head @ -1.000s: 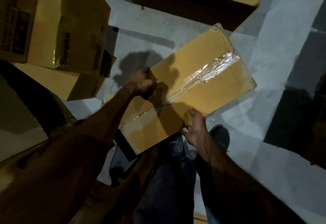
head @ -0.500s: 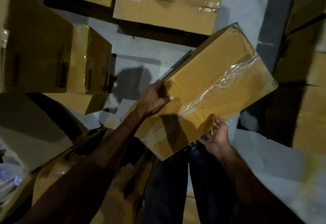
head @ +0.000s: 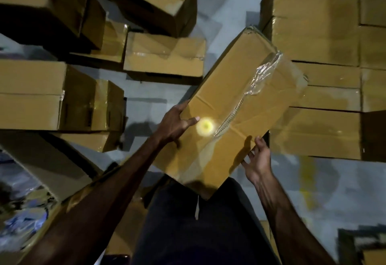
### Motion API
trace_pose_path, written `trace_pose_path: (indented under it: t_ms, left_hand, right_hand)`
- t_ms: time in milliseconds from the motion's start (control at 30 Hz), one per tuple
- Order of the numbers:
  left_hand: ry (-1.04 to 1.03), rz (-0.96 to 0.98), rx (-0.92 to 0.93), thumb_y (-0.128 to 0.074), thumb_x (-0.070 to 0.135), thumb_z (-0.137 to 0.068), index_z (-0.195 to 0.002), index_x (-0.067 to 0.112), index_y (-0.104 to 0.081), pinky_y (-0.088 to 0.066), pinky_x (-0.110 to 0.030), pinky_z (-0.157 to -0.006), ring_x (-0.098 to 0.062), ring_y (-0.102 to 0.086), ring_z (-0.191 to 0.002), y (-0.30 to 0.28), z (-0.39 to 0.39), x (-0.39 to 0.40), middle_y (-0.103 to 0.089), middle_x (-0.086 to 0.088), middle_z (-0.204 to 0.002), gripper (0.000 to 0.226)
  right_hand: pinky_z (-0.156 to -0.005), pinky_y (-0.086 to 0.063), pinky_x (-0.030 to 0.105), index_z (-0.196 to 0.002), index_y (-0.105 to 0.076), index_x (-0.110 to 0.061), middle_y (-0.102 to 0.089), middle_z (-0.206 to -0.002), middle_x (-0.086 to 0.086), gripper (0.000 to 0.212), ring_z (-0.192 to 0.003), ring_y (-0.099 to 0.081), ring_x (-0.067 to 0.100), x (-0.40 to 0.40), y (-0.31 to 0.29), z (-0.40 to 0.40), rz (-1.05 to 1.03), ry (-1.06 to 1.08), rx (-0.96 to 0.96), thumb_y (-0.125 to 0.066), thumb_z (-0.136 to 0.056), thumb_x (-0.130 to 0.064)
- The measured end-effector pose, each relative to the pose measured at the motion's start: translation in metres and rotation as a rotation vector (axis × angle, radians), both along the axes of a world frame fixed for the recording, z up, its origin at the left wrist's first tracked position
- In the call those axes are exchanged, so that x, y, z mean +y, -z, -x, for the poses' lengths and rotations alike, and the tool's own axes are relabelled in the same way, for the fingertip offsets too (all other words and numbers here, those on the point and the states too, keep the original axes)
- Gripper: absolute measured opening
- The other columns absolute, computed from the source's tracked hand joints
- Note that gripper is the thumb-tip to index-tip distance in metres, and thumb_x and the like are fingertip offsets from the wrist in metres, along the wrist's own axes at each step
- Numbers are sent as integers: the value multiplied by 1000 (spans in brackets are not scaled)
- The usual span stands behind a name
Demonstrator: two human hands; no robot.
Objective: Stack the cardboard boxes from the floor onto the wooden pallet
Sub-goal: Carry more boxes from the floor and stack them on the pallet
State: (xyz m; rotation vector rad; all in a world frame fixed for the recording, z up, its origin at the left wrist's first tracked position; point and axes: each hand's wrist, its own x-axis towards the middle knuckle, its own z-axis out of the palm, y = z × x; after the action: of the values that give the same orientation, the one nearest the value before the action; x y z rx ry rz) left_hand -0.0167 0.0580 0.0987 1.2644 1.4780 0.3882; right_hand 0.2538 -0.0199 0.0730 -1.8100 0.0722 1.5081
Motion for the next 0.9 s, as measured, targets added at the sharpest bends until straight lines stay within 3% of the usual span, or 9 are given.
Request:
trace_pose_path:
  t_ms: [133, 267, 333, 400, 467, 600, 733, 833, 900]
  left_hand:
    - [-46, -65, -39, -76, 47, -92, -149, 34, -55, -52, -40, -104, -10, -62, -120, -44, -36, 13, -65, 13, -136, 61]
    - [-17, -138, -127, -74, 36, -98, -151, 31, -52, -50, -15, -93, 18, -57, -112, -92, -87, 32, -60, 25, -132, 58]
    - [-40, -131, -193, -75, 31, -97, -148, 32, -56, -56, -24, -99, 7, -63, -118, -105, -115, 45, -66, 25, -130, 55]
    - [-64, -121, -253, -76, 26, -97, -150, 28, -55, -57, -37, -104, -8, -65, -122, -116, -145, 58, -68, 27, -125, 57]
    - [-26, -127, -298, -74, 20, -98, -148, 28, -55, -56, -35, -102, -5, -67, -118, -129, -175, 71, -70, 33, -119, 53]
    - [103, -108, -340, -72, 20, -96, -139, 23, -65, -55, -51, -106, -26, -70, -119, -142, -226, 93, -74, 1, -129, 44]
    - [181, -29, -396, -77, 23, -90, -145, 23, -62, -55, -46, -107, -25, -69, -122, -142, -274, 118, -71, 1, -134, 57]
    - [276, 17, -402, -86, 37, -79, -158, 18, -44, -53, -44, -110, -27, -58, -137, -138, -308, 136, -49, -5, -161, 92]
    - [333, 63, -417, -84, 32, -83, -164, 14, -32, -49, -44, -114, -27, -49, -143, -137, -328, 147, -29, -8, -171, 98]
  right_hand:
    - [-84, -49, 39, -147, -57, -34, -68, -132, -6, 38, -116, -61, 18, 14, -38, -36, -127, 29, -36, -51, -109, -33]
    - [-81, -55, 33, -145, -61, -24, -73, -129, -6, 39, -117, -67, 16, 31, -70, -86, -299, 100, -84, -57, -107, -28]
    - [-85, -57, 35, -145, -61, -18, -72, -132, -3, 41, -125, -65, 22, 37, -79, -113, -373, 127, -133, -60, -105, -26]
    - [-101, -57, 45, -145, -61, -17, -72, -134, -1, 42, -128, -64, 24, 41, -90, -139, -438, 179, -185, -62, -103, -20]
    - [-113, -49, 50, -147, -61, -16, -70, -137, 1, 44, -129, -64, 24, 43, -104, -162, -498, 238, -223, -62, -103, -15]
    - [-117, -46, 51, -148, -58, -12, -67, -141, 6, 45, -132, -62, 26, 39, -120, -199, -527, 353, -293, -60, -104, -9]
    - [-115, -47, 54, -149, -57, -12, -68, -139, 7, 48, -130, -63, 29, 27, -123, -221, -513, 491, -352, -61, -102, -7]
    - [-113, -49, 49, -148, -58, -12, -69, -138, 8, 46, -126, -66, 27, 21, -127, -229, -496, 601, -393, -58, -102, -3]
    - [-104, -55, 40, -145, -59, -11, -70, -135, 9, 43, -115, -70, 21, 20, -133, -230, -463, 656, -432, -56, -103, -1]
